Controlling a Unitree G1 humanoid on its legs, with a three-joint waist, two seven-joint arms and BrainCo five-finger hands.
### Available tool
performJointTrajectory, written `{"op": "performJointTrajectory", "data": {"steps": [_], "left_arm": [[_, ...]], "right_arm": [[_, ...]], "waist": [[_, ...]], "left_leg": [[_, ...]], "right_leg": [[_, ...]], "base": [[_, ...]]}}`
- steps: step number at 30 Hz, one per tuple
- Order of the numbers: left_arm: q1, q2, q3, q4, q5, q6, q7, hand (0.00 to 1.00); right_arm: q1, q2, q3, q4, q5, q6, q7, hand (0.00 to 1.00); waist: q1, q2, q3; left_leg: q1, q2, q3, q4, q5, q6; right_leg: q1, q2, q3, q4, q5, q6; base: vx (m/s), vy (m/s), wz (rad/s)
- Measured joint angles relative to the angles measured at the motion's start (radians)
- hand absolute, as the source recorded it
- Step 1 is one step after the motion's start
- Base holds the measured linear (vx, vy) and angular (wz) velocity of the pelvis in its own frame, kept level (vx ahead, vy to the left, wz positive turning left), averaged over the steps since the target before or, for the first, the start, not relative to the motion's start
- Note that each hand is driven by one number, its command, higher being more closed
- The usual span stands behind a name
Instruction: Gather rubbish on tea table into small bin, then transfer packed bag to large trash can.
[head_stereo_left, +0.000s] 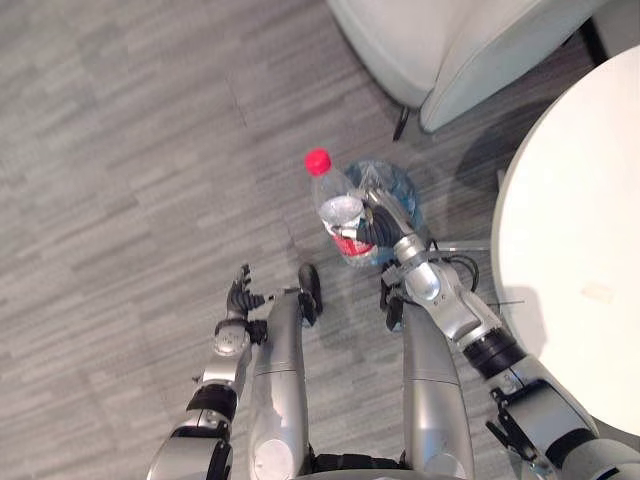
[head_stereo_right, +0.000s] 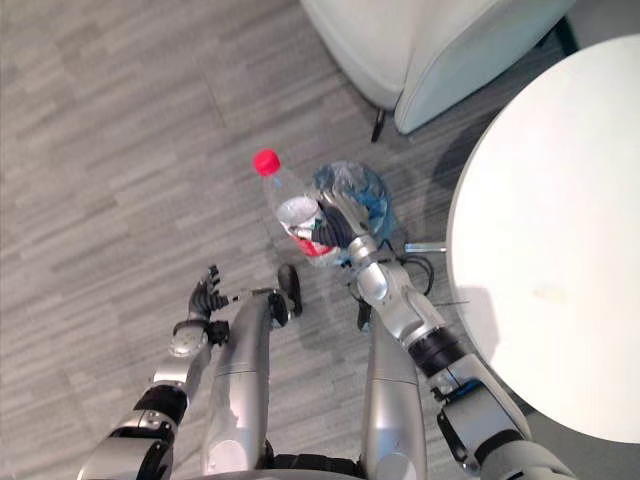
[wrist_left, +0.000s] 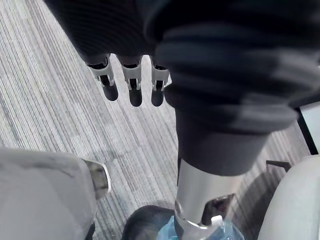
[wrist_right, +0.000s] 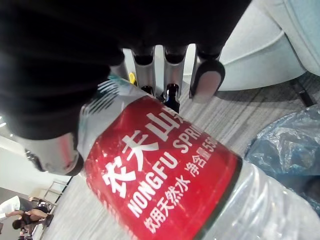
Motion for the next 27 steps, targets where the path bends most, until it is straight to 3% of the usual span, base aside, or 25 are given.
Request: {"op": "performJointTrajectory", "data": {"steps": [6,16,17,27], "left_arm": [[-0.048,-0.007,0.042,-0.072,-0.023,-0.011,0.017,0.00],[-0.048,0.012,0.039,-0.129,-0.053,-0.044,0.015,0.00],[-0.048,0.012,0.037,-0.130,-0.053,-0.044,0.015,0.00],[-0.048,0.015,0.023,-0.134,-0.052,-0.043,0.016,0.00]], "right_arm": [[-0.097,-0.005,-0.069,0.149,-0.001,0.045,-0.039,1.00],[-0.209,-0.025,-0.140,0.277,0.043,0.065,-0.074,1.00],[-0.214,-0.026,-0.146,0.291,0.048,0.067,-0.078,0.00],[-0.228,-0.018,-0.155,0.309,0.052,0.066,-0.097,0.00]], "waist": [[0.025,-0.004,0.017],[0.035,-0.004,0.017],[0.039,-0.004,0.017],[0.041,-0.005,0.016]], "left_leg": [[-0.187,0.004,-0.028,0.081,0.001,-0.001],[-0.274,0.014,-0.027,0.096,0.004,-0.005],[-0.274,0.015,-0.029,0.095,0.004,-0.006],[-0.271,0.015,-0.031,0.102,0.022,-0.010]], "right_leg": [[-0.175,-0.023,-0.030,0.099,-0.013,-0.018],[-0.263,-0.033,-0.043,0.127,-0.018,-0.023],[-0.264,-0.033,-0.046,0.127,-0.020,-0.026],[-0.264,-0.049,-0.057,0.169,-0.068,-0.028]], "base": [[-0.08,-0.028,0.14],[-0.03,0.003,0.03],[0.00,0.000,0.00],[0.02,0.003,0.07]]}}
